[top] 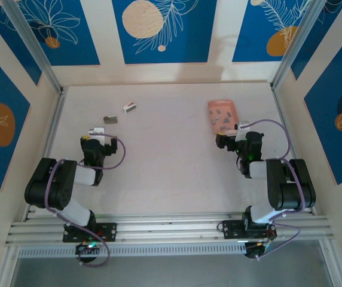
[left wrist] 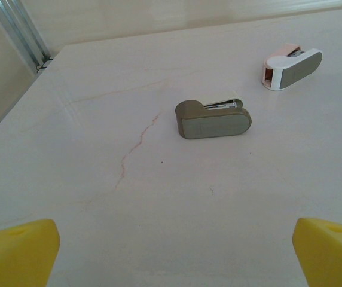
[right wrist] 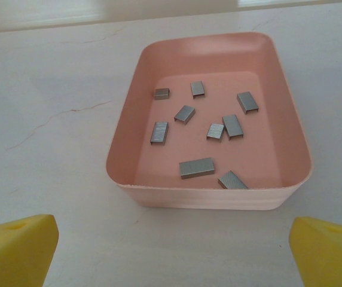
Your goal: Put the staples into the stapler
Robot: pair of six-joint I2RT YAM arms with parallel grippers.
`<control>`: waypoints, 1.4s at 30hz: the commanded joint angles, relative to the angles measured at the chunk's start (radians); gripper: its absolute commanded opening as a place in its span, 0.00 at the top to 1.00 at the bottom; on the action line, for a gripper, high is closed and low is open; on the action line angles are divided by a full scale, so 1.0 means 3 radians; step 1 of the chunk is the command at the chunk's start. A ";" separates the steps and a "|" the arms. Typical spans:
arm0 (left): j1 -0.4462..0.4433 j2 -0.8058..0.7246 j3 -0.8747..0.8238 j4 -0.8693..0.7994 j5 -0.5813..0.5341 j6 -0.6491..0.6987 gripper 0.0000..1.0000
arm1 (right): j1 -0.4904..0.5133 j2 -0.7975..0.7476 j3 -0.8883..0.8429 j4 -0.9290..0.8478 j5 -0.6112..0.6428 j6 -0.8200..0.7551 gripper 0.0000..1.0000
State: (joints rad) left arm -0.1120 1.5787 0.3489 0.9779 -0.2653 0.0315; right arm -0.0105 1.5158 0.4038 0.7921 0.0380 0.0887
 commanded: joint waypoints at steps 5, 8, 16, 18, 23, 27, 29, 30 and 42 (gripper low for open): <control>0.0031 -0.0040 0.0034 -0.0013 0.0066 -0.0035 0.00 | -0.0031 0.0020 0.0065 -0.0012 -0.0047 0.0057 0.01; 0.0031 -0.0043 0.0023 0.0001 0.0066 -0.0030 0.00 | -0.0042 0.0013 0.0054 0.0011 -0.0069 0.0062 0.01; 0.0017 -0.0497 0.0351 -0.1002 0.0425 0.0118 0.11 | -0.0081 -0.0503 0.0232 -0.0679 -0.0027 0.0127 0.01; 0.0019 -0.0696 0.0577 -0.1550 0.0529 0.0093 0.12 | -0.0086 -0.0784 0.0271 -0.0925 -0.0075 0.0172 0.01; 0.0018 -0.0855 0.1499 -0.3005 0.0840 -0.0048 0.13 | -0.0069 -0.1417 0.0540 -0.1760 -0.0349 0.0615 0.01; 0.0015 -0.0462 0.2576 -0.4342 0.0943 -0.0152 0.15 | 0.0020 -0.1645 0.0706 -0.2237 -0.0637 0.0904 0.01; 0.0018 -0.0168 0.3092 -0.4909 0.0889 -0.0304 0.15 | 0.0138 -0.1718 0.0740 -0.2377 -0.0637 0.1030 0.01; 0.0022 -0.0037 0.3300 -0.5125 0.0869 -0.0364 0.15 | 0.0197 -0.1738 0.0754 -0.2420 -0.0659 0.1053 0.01; 0.0043 0.1556 0.4902 -0.6288 0.0740 -0.0760 0.15 | 0.0953 -0.1476 0.0921 -0.2687 -0.0536 0.1098 0.01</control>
State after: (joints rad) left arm -0.1112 1.9884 1.7321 -0.7616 -0.0277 -0.1566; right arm 0.2569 1.0523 0.6510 0.0113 -0.1207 0.4004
